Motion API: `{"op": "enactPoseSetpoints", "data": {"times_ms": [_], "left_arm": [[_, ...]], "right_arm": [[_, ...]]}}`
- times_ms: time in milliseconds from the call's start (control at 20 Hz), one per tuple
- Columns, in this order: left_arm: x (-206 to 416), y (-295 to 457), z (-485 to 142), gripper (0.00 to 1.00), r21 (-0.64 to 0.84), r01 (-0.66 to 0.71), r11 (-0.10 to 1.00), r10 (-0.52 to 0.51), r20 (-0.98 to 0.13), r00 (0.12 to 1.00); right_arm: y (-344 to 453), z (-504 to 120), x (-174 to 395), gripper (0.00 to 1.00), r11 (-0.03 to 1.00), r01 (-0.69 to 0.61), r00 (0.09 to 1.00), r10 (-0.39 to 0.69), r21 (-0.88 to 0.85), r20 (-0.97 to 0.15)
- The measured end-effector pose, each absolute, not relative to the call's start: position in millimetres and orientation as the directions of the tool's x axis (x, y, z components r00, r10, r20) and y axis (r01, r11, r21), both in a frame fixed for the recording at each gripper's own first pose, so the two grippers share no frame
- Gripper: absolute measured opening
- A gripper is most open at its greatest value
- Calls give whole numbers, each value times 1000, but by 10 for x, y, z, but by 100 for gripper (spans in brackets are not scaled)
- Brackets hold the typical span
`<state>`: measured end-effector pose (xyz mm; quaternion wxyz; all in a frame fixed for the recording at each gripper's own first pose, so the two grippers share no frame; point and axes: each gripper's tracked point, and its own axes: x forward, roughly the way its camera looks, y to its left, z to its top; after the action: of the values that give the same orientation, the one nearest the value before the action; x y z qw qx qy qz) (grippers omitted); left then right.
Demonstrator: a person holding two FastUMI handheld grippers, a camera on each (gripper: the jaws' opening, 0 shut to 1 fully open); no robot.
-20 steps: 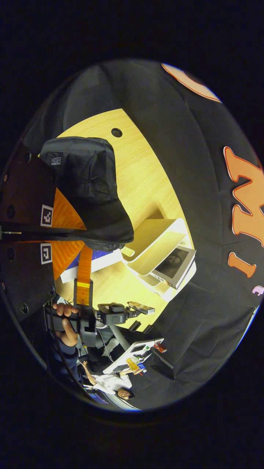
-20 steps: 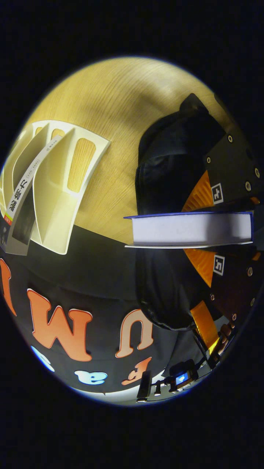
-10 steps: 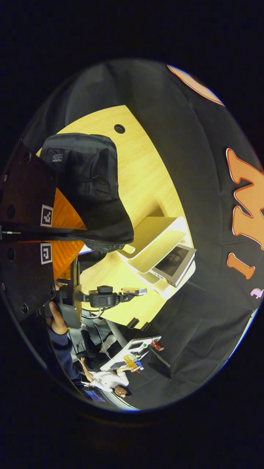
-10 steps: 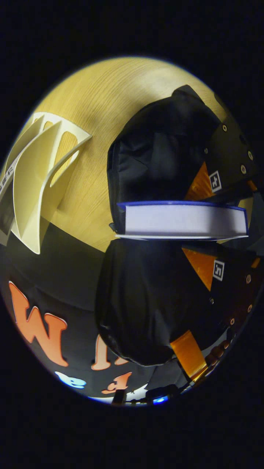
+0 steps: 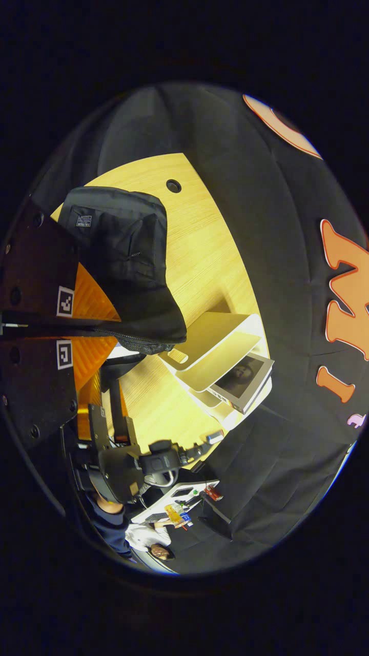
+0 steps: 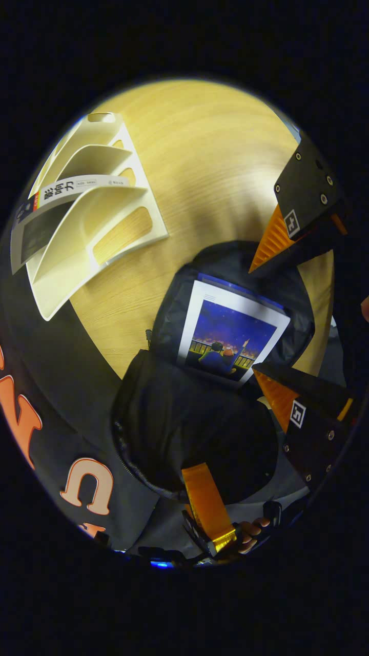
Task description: Open the schoolbag, grab two books from the bookshelf and put them into the schoolbag.
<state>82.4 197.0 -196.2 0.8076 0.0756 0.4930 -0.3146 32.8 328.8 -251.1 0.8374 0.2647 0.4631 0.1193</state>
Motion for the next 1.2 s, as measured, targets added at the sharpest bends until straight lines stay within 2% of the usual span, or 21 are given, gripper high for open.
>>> {"op": "enactPoseSetpoints", "data": {"times_ms": [450,850,1200], "left_arm": [[823,1940,-1957,3,-179,531,828,-398,-855,333],[806,1934,-1966,2,-179,493,851,-376,-864,335],[789,1943,-1971,3,-168,450,877,-343,-875,342]], "right_arm": [[2301,-1857,392,99,926,-66,529,349,373,-774],[1640,-1381,844,99,967,-118,526,253,225,-812],[1253,-1103,1431,99,978,-125,509,209,169,-835]]}}
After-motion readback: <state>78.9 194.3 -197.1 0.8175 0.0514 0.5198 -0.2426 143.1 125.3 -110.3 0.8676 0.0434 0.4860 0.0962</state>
